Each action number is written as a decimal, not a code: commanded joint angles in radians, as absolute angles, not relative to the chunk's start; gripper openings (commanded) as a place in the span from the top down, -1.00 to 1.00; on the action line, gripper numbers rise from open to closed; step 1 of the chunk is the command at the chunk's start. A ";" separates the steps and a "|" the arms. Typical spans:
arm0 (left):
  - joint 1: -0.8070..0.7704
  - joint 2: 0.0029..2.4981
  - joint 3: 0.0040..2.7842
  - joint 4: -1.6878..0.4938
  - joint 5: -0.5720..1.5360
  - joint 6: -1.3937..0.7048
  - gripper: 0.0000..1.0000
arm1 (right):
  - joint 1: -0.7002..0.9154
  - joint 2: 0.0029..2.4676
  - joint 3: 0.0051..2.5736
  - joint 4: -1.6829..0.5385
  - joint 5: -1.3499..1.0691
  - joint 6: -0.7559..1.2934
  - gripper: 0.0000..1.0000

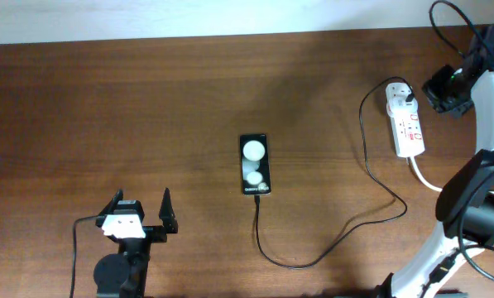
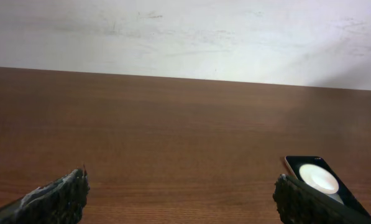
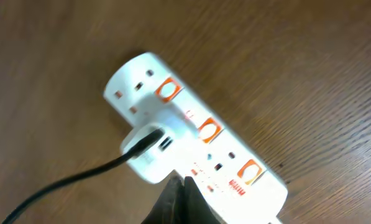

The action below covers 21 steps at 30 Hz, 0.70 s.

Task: Plug charger to phone and switch on socket
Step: 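Press down on the orange switch beside the charger with the right gripper, then lift the right gripper off the power strip and pull it back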

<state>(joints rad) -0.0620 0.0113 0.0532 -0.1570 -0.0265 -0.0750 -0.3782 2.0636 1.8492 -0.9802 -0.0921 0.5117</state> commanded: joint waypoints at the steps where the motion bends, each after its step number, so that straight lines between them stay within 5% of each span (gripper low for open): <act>1: -0.056 0.009 0.043 -0.154 -0.022 -0.085 -0.98 | -0.339 1.989 1.852 -1.004 -0.094 0.471 0.92; 21: -0.056 0.009 0.043 -0.154 -0.022 -0.085 -0.98 | -0.043 1.677 1.851 -1.289 -0.100 0.440 0.92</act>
